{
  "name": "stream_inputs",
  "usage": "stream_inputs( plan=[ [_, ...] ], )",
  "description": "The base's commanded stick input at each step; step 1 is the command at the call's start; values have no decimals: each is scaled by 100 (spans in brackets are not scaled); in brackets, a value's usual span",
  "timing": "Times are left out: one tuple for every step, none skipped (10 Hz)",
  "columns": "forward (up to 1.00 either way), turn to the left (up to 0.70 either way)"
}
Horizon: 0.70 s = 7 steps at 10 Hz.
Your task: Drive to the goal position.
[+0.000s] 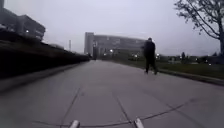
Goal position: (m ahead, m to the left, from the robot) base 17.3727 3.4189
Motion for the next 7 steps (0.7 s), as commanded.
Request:
stream_inputs(
  plan=[
    [70, 0],
    [70, 0],
    [70, 28],
    [70, 35],
    [70, 25],
    [70, 11],
    [70, 0]
  ],
)
